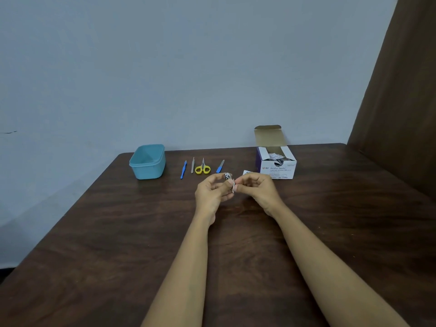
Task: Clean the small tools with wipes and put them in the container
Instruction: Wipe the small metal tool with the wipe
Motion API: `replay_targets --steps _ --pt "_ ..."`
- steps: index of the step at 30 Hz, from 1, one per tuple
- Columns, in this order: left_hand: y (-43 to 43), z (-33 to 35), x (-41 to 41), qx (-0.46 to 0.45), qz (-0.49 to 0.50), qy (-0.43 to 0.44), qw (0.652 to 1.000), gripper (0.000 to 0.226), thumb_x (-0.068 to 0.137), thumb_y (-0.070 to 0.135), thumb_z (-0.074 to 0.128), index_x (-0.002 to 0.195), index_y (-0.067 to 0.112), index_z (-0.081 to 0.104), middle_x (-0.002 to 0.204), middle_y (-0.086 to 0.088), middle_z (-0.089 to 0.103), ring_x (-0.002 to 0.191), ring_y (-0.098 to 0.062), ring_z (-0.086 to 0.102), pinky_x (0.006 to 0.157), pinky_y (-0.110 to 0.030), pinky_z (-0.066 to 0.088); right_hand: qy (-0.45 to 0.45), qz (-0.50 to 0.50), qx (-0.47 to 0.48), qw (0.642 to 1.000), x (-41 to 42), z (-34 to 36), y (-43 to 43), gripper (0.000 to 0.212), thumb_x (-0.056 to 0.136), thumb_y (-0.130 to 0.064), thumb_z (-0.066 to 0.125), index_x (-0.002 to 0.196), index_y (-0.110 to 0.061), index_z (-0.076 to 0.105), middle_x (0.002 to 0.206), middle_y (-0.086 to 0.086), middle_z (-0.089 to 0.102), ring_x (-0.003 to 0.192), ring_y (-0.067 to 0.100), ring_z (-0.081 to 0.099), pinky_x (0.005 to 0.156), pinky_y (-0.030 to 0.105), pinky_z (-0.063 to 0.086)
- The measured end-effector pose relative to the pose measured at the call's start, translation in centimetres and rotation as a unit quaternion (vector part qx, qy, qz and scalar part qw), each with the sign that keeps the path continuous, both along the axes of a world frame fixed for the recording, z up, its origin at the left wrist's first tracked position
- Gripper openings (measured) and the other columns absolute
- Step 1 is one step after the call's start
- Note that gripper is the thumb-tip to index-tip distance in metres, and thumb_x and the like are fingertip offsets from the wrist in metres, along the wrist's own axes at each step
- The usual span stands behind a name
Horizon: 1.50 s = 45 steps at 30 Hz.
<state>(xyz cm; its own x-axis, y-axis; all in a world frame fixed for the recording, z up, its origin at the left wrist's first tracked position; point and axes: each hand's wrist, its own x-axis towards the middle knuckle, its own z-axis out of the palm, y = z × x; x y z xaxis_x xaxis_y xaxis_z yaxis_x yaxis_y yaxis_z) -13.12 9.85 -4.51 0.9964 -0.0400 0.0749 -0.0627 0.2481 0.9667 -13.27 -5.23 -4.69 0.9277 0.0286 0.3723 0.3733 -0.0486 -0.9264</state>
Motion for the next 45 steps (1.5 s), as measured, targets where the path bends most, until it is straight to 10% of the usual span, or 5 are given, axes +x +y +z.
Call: replay_targets --steps 16,24,37,45 --pt "-0.1 0.1 -0.3 0.007 -0.011 -0.009 1.000 0.025 0.081 0.012 0.075 0.105 0.011 0.069 0.088 -0.009 0.074 0.086 -0.022 0.073 0.073 -0.032 0.060 -0.024 0.002 -0.117 0.993 1.1 -1.2 0.1 0.025 0.091 -0.014 0.062 0.077 -0.025 0.043 0.076 0.000 0.048 0.072 0.016 0.041 0.067 0.034 0.036" --pt "-0.3 0.2 -0.3 -0.007 0.006 0.002 1.000 0.021 0.081 0.010 0.075 0.102 0.012 0.070 0.089 -0.010 0.075 0.085 -0.022 0.073 0.073 -0.032 0.061 -0.028 -0.023 -0.047 0.998 0.7 -0.8 -0.2 0.025 0.073 -0.006 0.080 0.080 -0.014 0.057 0.083 0.017 0.069 0.076 0.018 0.062 0.072 0.027 0.049" --pt "-0.3 0.3 -0.3 0.012 -0.014 -0.003 1.000 0.027 0.082 0.013 0.075 0.108 0.009 0.069 0.087 -0.005 0.074 0.081 -0.015 0.072 0.066 -0.025 0.059 -0.044 -0.006 -0.134 0.990 0.9 -0.9 0.2 0.031 0.091 -0.017 0.061 0.074 -0.026 0.036 0.064 -0.017 0.041 0.063 0.006 0.034 0.058 0.025 0.032" --pt "-0.6 0.0 -0.2 0.034 -0.017 -0.018 0.999 0.024 0.085 0.009 0.072 0.108 0.004 0.069 0.078 -0.003 0.071 0.065 -0.010 0.066 0.064 -0.022 0.057 -0.011 -0.026 -0.026 0.999 0.9 -0.5 -0.2 0.034 0.092 0.005 0.050 0.075 -0.019 0.032 0.077 0.007 0.045 0.079 0.018 0.042 0.081 0.031 0.037"
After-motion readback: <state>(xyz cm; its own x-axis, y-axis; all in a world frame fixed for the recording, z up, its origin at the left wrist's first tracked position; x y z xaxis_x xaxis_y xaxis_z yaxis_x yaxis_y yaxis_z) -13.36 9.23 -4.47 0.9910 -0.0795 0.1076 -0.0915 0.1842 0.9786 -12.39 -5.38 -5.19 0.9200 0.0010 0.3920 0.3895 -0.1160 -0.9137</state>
